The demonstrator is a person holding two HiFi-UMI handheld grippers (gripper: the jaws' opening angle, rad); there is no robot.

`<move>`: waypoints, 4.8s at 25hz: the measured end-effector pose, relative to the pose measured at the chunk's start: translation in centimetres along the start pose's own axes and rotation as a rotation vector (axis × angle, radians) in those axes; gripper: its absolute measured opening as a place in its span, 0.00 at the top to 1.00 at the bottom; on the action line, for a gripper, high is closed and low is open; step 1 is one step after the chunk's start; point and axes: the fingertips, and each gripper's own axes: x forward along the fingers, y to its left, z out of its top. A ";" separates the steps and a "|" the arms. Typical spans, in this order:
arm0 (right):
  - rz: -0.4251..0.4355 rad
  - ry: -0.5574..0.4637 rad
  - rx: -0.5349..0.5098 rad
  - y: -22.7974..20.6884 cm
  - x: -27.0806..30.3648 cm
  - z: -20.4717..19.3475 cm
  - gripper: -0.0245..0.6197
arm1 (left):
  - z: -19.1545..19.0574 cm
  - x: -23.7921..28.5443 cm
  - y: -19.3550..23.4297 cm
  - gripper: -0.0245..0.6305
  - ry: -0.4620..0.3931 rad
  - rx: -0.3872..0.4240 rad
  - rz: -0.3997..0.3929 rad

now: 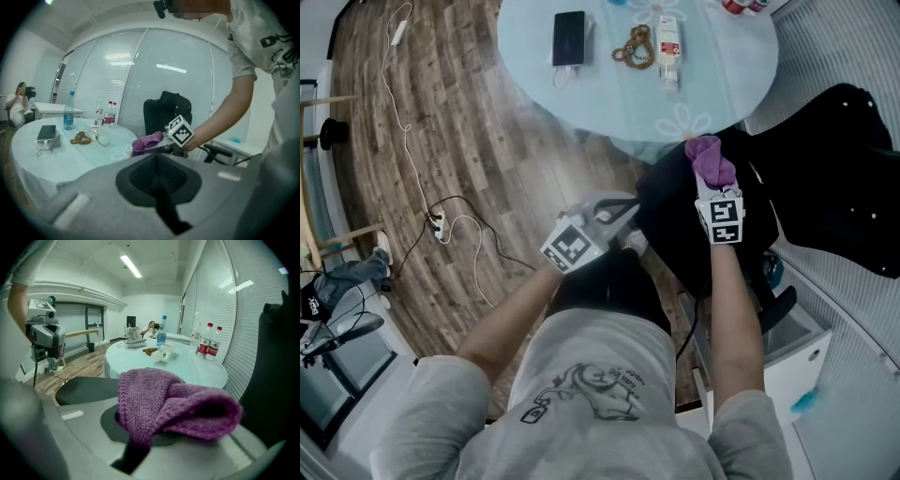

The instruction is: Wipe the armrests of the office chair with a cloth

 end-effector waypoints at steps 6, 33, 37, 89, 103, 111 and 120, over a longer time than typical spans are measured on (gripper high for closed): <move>-0.031 0.014 0.008 -3.3 0.6 0.0 0.92 | 0.1 0.0 -0.2 0.96 0.000 -0.003 -0.001; 0.158 -0.053 -0.045 12.6 -2.7 0.9 0.92 | 0.2 -0.4 -1.1 0.96 0.010 0.009 0.015; 0.175 -0.054 -0.077 14.3 -3.2 0.7 0.92 | 0.1 -0.3 -1.1 0.96 0.011 0.004 0.017; 0.072 -0.057 0.012 5.5 -1.2 0.4 0.92 | -1.1 -0.6 0.2 0.96 0.017 -0.052 0.032; 0.214 -0.074 0.006 13.9 -2.9 0.7 0.92 | -0.7 -1.7 -0.4 0.96 0.007 -0.052 0.060; 0.260 -0.007 0.091 13.6 -3.3 1.6 0.92 | 1.5 -2.7 -0.2 0.96 -0.038 -0.107 0.093; 0.212 -0.151 0.113 12.3 -9.1 10.2 0.92 | 8.9 -5.2 -1.3 0.96 -0.141 -0.134 0.101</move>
